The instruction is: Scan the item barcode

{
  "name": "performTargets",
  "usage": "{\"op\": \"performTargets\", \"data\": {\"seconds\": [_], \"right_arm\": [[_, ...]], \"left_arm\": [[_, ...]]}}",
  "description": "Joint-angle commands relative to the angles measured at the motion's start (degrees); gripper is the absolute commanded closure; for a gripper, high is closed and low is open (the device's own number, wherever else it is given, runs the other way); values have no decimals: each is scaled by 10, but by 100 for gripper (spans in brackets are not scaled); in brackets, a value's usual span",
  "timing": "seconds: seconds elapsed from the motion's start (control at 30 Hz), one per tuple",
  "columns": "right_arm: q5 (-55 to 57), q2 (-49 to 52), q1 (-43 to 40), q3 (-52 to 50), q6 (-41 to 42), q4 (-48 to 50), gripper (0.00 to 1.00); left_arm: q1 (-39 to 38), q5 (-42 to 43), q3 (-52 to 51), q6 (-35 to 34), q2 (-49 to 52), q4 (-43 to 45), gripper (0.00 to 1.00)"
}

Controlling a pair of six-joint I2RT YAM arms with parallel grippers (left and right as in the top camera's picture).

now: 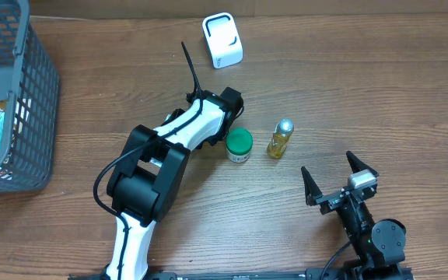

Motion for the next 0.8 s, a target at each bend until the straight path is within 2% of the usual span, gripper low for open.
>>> {"op": "performTargets", "data": {"seconds": [0.0, 0.13, 0.33, 0.43, 0.57, 0.77], "right_arm": [[5, -4, -2, -5, -2, 2, 0], [5, -4, -2, -5, -2, 2, 0], [5, -4, -2, -5, -2, 2, 0], [5, -4, -2, -5, -2, 2, 0], [5, -4, -2, -5, -2, 2, 0], [5, -4, -2, -5, -2, 2, 0]], "left_arm": [[-4, 1, 3, -40, 5, -13, 60], [-3, 21, 21, -56, 5, -36, 51], [11, 81, 78, -56, 5, -70, 49], [28, 148, 108, -43, 5, -75, 42], [59, 255, 128, -2, 5, -74, 38], [103, 324, 125, 31, 5, -75, 35]]}}
